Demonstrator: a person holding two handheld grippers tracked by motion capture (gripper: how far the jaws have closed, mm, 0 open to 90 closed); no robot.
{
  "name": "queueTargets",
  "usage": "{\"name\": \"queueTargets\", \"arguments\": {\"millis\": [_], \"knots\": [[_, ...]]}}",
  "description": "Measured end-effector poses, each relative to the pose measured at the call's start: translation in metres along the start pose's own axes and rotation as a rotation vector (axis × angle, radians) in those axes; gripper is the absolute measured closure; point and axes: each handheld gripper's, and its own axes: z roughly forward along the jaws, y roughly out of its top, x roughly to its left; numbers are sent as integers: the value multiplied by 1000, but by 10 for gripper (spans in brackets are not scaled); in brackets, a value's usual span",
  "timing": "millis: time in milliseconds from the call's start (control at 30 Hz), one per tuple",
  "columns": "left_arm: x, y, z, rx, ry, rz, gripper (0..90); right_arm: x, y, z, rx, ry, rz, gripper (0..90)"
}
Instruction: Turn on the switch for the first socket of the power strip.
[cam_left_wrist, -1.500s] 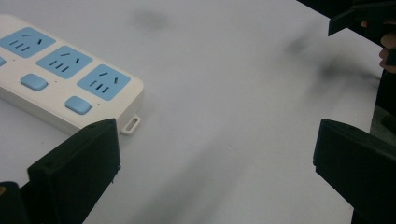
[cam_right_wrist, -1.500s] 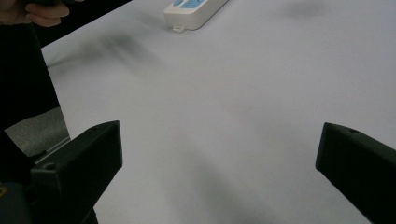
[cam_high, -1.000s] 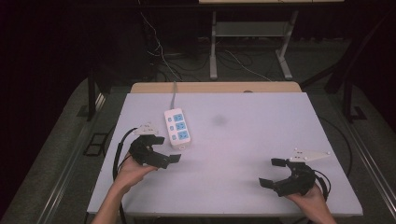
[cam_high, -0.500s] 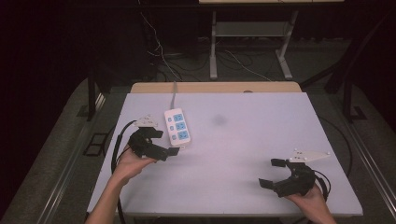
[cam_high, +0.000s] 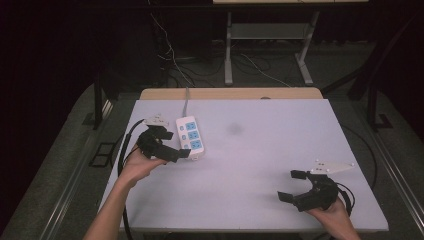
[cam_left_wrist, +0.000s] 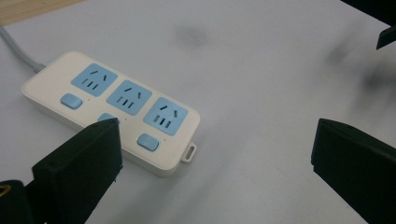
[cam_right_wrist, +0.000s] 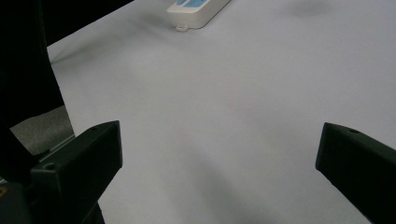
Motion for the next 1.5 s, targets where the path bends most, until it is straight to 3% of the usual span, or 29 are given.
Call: {"name": "queueTargets", "arguments": {"millis": [633,1300,1500], "knots": [[22,24,-4,29,35,8,22,0,-1,0,0,-10,4,1],[51,38,11,69,60,-20,106,-1,-1,0,0,-13,9,1],[57,47,14,95,76,-10,148,-1,-2,2,10,-9,8,1]]}}
